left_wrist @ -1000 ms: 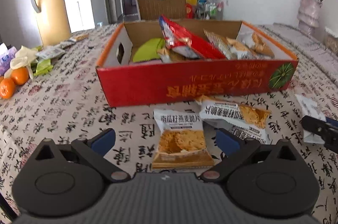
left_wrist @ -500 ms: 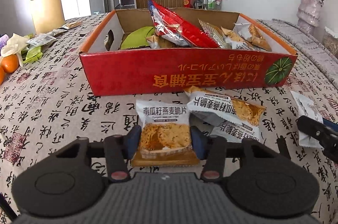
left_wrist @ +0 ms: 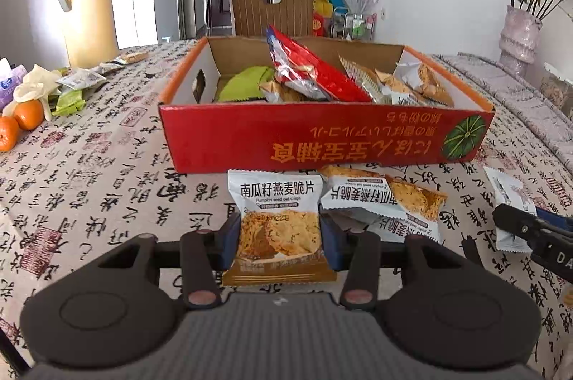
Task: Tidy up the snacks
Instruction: 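Grasp the pumpkin-seed cracker packet with the left gripper while the right gripper holds the sachet, then carry the cracker packet and white sachet over the cardboard box, then open both grippers to drop the packet and sachet into the box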
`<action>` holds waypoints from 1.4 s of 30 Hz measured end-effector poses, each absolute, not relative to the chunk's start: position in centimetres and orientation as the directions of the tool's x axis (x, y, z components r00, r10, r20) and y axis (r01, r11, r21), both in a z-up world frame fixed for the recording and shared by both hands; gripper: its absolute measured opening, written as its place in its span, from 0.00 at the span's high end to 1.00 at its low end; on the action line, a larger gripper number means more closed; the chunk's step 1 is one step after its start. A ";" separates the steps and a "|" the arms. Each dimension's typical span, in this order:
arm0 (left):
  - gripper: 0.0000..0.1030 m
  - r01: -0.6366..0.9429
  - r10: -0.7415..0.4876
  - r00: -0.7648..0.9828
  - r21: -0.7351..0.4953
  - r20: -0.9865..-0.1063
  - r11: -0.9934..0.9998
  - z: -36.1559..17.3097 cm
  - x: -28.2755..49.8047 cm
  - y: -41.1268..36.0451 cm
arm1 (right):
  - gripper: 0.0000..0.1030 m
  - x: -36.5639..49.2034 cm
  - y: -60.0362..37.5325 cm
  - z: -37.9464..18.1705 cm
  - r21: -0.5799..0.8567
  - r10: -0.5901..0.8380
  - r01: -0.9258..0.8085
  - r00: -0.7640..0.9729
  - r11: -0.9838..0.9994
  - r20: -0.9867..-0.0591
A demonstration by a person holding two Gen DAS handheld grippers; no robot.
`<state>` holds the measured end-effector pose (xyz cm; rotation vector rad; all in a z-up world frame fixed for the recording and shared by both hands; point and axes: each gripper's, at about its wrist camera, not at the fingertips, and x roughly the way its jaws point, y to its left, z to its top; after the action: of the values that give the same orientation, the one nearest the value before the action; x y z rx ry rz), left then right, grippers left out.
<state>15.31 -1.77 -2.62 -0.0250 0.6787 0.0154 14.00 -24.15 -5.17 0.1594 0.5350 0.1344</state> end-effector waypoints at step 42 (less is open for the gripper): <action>0.54 -0.105 0.066 0.907 -0.070 -0.416 0.992 5.1 27.0 1.1 | 0.58 27.1 -17.8 1.2 0.104 0.224 -0.200 0.909 0.974 -0.352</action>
<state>26.98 1.12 5.08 -0.0918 0.4258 0.0885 27.13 -17.84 1.23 0.0664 0.3704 0.2189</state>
